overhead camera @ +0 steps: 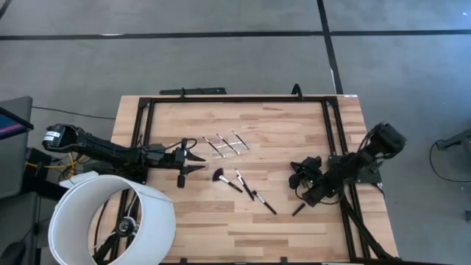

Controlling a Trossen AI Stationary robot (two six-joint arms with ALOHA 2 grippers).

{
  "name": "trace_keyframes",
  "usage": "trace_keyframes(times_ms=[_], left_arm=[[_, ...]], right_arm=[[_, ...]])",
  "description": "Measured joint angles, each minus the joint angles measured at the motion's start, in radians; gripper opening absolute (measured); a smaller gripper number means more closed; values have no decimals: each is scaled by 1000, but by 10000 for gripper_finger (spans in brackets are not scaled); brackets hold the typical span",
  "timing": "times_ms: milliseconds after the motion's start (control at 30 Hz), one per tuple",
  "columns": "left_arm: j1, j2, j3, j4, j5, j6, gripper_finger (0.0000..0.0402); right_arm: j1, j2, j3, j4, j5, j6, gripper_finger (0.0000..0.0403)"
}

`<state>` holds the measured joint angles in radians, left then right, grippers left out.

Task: Put items in baskets/containers
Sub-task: Put the black liner brush into the transparent organizer

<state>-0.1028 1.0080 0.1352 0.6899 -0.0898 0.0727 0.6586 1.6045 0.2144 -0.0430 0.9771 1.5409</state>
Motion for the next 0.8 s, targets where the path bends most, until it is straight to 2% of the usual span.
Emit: trace_keyframes(times_ms=[200, 400, 533, 700, 800], left_arm=[[0, 0, 0, 0, 0, 0, 104], [0, 0, 0, 0, 0, -1, 104], [0, 0, 0, 0, 0, 0, 104], [0, 0, 0, 0, 0, 0, 104], [0, 0, 0, 0, 0, -3, 104]], right_arm=[[-23, -236, 27, -127, -202, -171, 50], [-67, -367, 102, -341, -410, -178, 105], [-63, -371, 160, -444, -420, -177, 114], [-63, -373, 291, -699, -405, -182, 99], [-63, -365, 352, -839, -431, -122, 91]])
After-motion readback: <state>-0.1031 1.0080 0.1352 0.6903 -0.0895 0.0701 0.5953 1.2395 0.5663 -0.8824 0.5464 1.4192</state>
